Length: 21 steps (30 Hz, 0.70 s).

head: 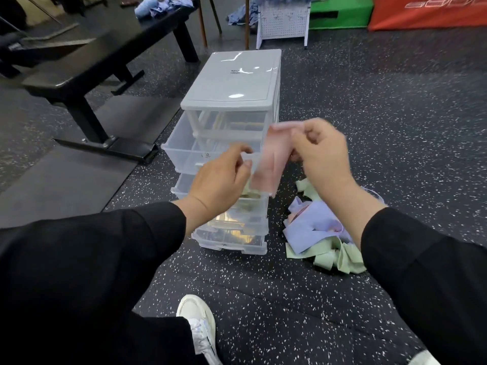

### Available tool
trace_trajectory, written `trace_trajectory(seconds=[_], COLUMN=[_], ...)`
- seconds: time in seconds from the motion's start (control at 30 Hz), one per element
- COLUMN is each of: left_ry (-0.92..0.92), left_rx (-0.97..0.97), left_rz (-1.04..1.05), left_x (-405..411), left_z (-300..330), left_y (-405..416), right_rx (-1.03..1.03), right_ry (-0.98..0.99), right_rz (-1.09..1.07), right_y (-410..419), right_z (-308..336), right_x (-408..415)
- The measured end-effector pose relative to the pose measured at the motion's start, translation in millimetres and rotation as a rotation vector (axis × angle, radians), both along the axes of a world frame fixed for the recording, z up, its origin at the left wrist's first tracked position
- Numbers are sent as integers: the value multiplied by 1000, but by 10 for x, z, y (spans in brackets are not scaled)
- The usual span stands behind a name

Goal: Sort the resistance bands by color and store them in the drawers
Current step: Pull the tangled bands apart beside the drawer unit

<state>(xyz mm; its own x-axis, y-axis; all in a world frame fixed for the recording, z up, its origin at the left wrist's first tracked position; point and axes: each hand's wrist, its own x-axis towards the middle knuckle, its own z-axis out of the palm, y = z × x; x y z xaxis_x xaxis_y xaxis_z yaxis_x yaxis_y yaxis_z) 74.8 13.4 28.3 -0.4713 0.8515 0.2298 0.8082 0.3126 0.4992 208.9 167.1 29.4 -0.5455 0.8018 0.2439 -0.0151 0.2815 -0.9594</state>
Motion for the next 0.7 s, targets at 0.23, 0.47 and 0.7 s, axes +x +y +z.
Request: trace_trajectory(seconds=[0.23,0.47,0.7], left_ry=[193,189,97], left_rx=[-317,-557,-697], left_rz=[23,-130,-220], left_x=[-246,-357,-275], left_z=[-115,-442,-479], left_y=[-345,-461,-169], right_rx=[119,243,351], right_ry=[-184,-1060,-915], right_rz=[-280,5,415], right_y=[397,424,-68], right_z=[15,-391,-319], right_x=[311,427,65])
